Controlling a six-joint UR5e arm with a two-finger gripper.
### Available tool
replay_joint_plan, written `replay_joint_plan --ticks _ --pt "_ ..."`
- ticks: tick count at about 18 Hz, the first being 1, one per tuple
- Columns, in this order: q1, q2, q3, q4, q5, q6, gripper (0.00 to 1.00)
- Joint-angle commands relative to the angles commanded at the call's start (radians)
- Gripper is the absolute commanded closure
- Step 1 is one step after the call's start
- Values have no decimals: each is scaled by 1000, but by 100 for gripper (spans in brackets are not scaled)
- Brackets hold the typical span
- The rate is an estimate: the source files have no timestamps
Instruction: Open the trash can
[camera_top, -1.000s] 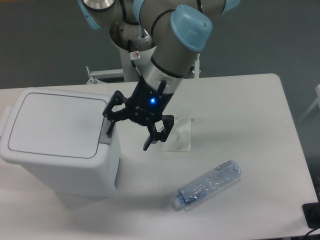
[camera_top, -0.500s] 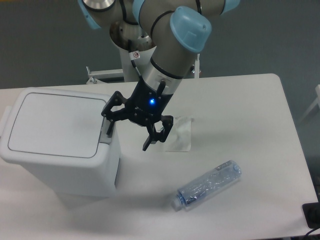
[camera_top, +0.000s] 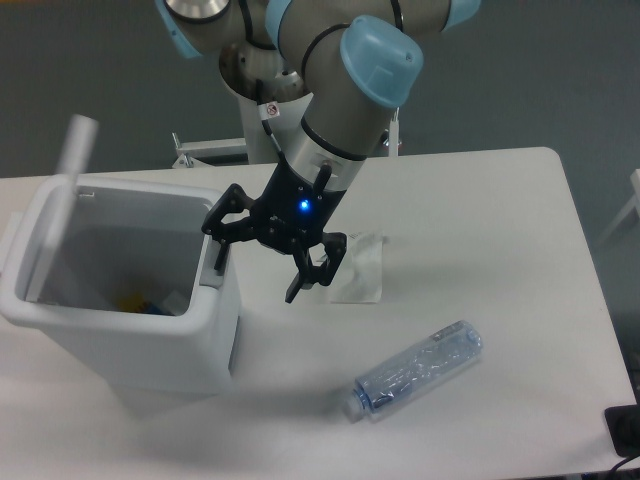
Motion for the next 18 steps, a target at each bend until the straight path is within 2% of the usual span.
replay_joint_plan --ticks 6,11,16,18 --pt "3 -2 41 15 -2 8 0" --pt "84 -3 77 26 0 18 0" --pt "167 -17 95 25 6 150 0" --pt "187 -20 98 25 96 230 0"
